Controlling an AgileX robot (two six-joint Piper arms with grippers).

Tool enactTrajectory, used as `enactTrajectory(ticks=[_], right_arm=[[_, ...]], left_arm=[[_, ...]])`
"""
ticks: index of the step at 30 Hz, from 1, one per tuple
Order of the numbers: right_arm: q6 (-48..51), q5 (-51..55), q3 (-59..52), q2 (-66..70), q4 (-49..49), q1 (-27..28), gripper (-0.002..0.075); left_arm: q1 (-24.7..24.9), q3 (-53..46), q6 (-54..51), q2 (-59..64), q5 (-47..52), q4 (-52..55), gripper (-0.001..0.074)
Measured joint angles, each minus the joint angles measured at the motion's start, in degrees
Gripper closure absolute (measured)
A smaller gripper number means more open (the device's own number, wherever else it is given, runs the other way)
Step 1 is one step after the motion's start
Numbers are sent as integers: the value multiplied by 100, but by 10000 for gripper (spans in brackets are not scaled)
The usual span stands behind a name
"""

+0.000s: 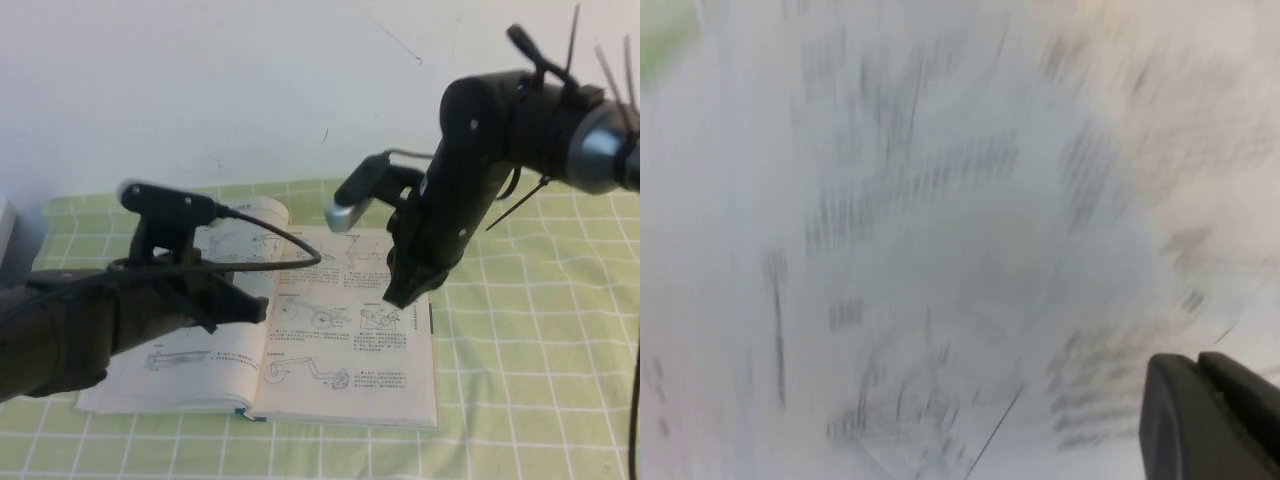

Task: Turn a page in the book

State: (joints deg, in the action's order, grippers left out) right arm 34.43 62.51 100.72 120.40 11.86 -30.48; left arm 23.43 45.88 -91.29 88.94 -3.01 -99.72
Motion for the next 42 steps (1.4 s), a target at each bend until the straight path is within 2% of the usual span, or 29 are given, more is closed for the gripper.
enactTrajectory(ticks=[6,9,11,13,18,21,25,32,38,42], right_arm=[[-459,-21,0,-1218,-757,49,728],[-781,231,0,-1806,-1360,49,728],[-959,433,0,-2190,-1716,59,728],[-1093,582,-44,-2565,-1926,59,728],[-1524,727,-529,-3506,-2171,59,729],[-1800,683,-1072,-4190,-2224,59,729],[-2188,259,-2237,-5356,-2273,59,729],[-2821,-1091,-4557,-7352,-2273,59,729],[-3242,-1989,-6360,-8957,-2324,59,729],[-3330,-2153,-7087,-9741,-2504,59,729]], left_arm=[[28,-60,-100,-1499,125,0,739],[28,-233,-32,-2296,723,0,739],[28,-367,386,-2712,1354,194,739],[28,-435,1313,-2969,2089,1049,739],[37,-459,4221,-3215,3405,4482,739],[37,-496,5754,-3310,3667,6250,739],[37,-510,6973,-3748,3656,7650,739],[37,-680,7526,-4979,3510,8399,739],[37,-1612,7565,-6023,3105,8466,739],[37,-2240,7569,-6694,2761,8466,739]])
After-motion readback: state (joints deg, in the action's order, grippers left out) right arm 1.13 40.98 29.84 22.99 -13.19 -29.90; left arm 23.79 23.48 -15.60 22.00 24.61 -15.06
